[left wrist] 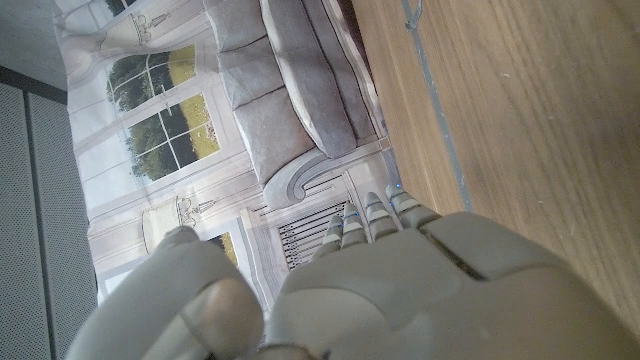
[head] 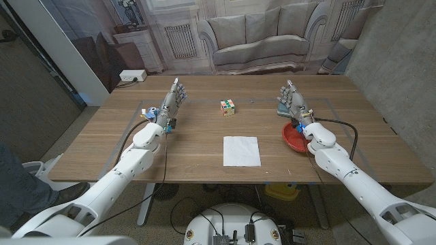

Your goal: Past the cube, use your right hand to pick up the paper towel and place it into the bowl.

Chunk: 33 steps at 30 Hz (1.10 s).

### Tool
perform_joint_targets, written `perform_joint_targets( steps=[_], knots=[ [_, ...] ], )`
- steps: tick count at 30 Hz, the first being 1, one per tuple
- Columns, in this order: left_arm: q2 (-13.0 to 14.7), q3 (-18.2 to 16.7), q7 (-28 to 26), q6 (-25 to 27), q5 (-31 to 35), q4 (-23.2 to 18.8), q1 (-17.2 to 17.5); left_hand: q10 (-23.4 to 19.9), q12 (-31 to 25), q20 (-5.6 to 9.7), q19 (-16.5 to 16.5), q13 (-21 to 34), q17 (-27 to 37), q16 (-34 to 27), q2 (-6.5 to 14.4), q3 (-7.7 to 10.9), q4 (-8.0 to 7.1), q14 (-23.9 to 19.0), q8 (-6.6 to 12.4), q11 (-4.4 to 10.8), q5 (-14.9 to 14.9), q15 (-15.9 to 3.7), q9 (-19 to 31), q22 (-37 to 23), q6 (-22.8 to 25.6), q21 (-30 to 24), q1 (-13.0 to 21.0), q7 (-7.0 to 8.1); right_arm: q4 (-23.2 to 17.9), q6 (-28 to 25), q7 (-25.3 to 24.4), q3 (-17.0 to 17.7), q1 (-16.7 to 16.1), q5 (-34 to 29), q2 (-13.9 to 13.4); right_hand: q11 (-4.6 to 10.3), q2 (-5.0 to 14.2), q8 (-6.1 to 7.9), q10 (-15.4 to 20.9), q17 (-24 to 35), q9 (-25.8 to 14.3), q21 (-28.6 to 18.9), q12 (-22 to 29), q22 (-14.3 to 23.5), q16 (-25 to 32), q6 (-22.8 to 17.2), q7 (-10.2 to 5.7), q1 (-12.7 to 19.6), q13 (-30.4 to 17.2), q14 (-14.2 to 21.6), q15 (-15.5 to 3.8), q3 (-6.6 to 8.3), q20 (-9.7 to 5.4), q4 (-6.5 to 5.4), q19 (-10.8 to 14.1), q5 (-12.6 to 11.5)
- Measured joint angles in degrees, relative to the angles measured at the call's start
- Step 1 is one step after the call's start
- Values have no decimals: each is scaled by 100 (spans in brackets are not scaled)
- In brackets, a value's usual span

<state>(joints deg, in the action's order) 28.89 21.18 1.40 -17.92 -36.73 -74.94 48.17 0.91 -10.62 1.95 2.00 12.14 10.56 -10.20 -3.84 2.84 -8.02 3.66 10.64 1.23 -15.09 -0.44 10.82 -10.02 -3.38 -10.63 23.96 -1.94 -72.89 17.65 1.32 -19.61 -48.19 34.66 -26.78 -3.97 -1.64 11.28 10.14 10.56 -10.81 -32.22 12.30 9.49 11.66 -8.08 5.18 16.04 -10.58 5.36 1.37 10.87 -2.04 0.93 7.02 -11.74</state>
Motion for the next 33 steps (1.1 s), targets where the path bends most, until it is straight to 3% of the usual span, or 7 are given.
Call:
perform_joint_targets(
  steps=[9,15,33],
  knots=[
    [-79,0,30,-157,24,68,12,0,-19,0,0,-9,0,0,29,1,1,0,0,0,-44,0,0,0,1,0,29,0,35,53,176,331,-136,-313,296,21,15,0,82,0,0,0,22,0,0,-94,23,15,0,44,-5,0,-20,0,20,0],
    [-130,9,136,-244,13,164,0,-46,-67,0,-45,-31,0,-45,59,1,1,-51,44,-45,-44,50,0,1,46,-45,59,-45,-163,-25,285,580,-307,-482,440,-33,15,43,133,-1,1,0,45,-1,22,-148,16,15,0,105,-4,-1,-20,1,81,0],
    [-87,2,25,-262,28,16,108,-119,-67,-1,-44,-70,-15,-45,104,1,1,-135,43,-52,-87,72,-1,1,108,-45,104,-62,-540,-87,566,904,-532,-764,637,-22,39,43,203,-1,1,68,44,-2,21,-178,2,38,0,177,5,-1,-20,1,144,0]
  ],
)
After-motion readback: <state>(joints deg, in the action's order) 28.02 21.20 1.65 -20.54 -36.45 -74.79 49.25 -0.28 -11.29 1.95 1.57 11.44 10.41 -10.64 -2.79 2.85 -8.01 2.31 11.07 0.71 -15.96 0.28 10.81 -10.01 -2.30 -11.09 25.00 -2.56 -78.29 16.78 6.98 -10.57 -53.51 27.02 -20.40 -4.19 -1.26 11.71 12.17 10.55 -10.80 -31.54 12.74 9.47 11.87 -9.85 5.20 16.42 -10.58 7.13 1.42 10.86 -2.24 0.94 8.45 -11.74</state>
